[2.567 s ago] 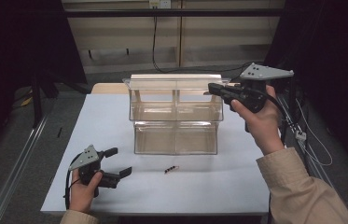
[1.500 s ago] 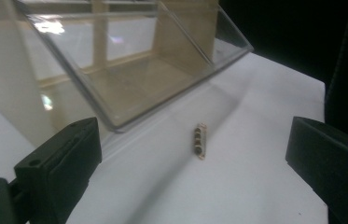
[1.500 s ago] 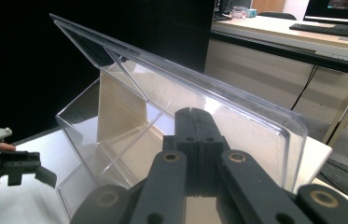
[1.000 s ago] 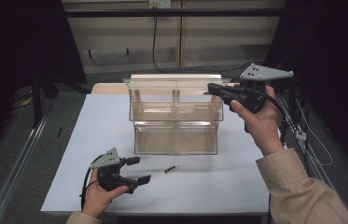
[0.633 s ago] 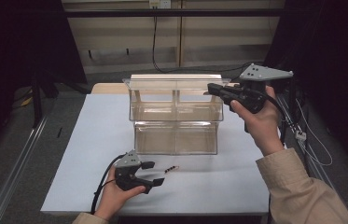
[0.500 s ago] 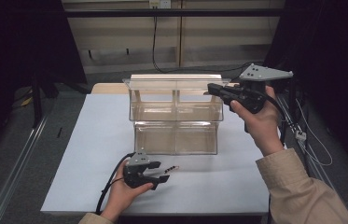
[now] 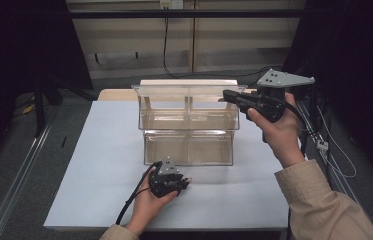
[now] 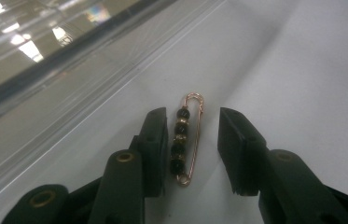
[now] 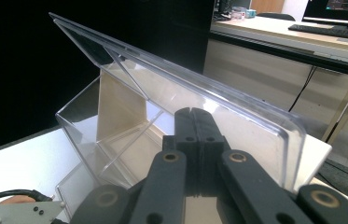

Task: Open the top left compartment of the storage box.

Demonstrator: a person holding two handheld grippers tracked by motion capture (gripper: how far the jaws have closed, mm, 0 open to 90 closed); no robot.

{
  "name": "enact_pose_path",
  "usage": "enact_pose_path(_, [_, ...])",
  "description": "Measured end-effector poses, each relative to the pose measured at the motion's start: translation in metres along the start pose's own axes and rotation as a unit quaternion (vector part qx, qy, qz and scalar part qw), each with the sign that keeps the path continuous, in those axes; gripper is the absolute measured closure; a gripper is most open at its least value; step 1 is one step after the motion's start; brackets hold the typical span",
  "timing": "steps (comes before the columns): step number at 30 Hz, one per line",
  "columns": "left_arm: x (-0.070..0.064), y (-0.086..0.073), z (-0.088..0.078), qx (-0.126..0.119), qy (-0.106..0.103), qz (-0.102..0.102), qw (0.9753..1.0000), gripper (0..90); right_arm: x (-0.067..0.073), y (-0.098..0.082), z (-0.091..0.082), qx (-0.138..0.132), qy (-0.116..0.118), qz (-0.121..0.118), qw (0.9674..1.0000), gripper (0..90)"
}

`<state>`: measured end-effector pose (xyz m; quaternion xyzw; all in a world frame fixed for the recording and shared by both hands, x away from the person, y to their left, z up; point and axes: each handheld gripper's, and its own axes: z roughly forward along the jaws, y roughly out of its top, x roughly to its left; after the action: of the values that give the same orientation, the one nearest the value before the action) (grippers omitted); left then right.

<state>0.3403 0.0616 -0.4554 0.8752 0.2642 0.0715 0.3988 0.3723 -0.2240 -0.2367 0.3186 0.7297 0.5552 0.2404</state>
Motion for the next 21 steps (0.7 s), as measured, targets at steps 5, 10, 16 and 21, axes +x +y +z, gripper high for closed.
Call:
enact_pose_path(5, [-0.0003,0.0019,0.0011,0.007,-0.002,0.005,1.0000,69.9,-0.0019,-0.0015,-0.0009,0.003,-0.004,0.000,1.0000,90.0])
enact_pose_path(10, [0.0023,0.0019,0.0021,0.003,-0.024,-0.003,0.9997,81.5,-0.0009,-0.0018,0.0001,0.004,-0.005,-0.001,1.0000,90.0])
enact_pose_path(16, [0.0032,0.0018,0.0021,-0.003,-0.040,-0.020,0.9990,84.0,-0.0004,-0.0014,0.0017,0.007,-0.005,-0.002,1.0000,90.0])
enact_pose_path(21, [0.0015,0.0033,-0.0005,-0.004,-0.049,-0.021,0.9985,84.0,0.0008,-0.0014,0.0031,0.004,-0.004,-0.001,1.0000,90.0])
